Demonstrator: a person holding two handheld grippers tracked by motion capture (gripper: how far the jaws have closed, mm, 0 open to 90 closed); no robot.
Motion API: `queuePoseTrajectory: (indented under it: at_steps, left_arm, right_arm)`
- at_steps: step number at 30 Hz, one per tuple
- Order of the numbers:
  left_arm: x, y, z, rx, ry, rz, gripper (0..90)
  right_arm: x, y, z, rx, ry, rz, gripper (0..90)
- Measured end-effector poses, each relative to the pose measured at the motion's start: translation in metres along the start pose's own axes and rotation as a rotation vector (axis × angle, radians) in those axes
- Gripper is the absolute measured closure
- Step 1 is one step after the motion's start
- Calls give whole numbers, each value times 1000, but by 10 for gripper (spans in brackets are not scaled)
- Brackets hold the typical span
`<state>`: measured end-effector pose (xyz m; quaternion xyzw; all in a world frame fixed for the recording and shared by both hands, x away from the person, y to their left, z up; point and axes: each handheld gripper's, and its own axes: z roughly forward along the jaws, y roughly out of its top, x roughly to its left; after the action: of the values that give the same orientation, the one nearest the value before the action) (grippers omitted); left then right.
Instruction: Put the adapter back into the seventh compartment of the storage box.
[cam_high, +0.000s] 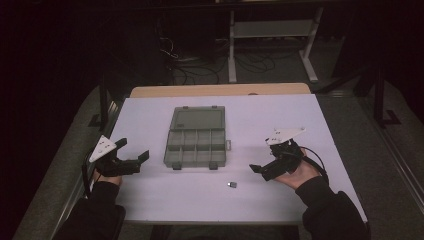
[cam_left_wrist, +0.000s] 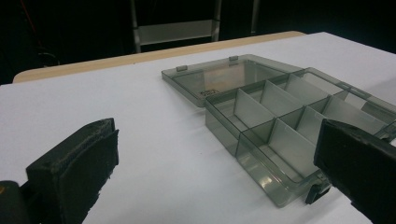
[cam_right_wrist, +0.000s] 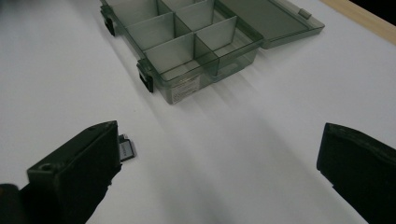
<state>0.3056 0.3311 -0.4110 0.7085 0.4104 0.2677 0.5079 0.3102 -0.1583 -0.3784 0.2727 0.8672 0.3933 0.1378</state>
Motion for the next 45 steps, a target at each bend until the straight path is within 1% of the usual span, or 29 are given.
queuePoseTrajectory:
  at_steps: [5, 8, 13, 16, 26, 29, 32, 35, 45]
  left_arm:
    - [0, 0, 0, 1, -1, 1, 0]
    - [0, 0, 0, 1, -1, 1, 0]
    - [0, 0, 0, 2, -1, 0, 0]
    - [0, 0, 0, 2, 0, 0, 0]
    - [0, 0, 0, 3, -2, 2, 0]
    - [0, 0, 0, 3, -5, 4, 0]
    - [-1, 1, 1, 3, -15, 13, 0]
    - [-2, 1, 1, -1, -14, 15, 0]
    - [-2, 1, 1, 9, -11, 17, 0]
  right_arm:
    - [4, 1, 4, 17, 10, -17, 0]
    - [6, 1, 6, 39, 11, -29, 0]
    - [8, 1, 12, 58, 27, -43, 0]
    - [12, 0, 17, 88, 30, -71, 0]
    - [20, -1, 30, 148, 57, -111, 0]
    - [23, -2, 36, 173, 71, -131, 0]
    - [24, -1, 39, 177, 91, -141, 0]
    - [25, -1, 42, 187, 109, -151, 0]
    - [32, -1, 50, 218, 155, -182, 0]
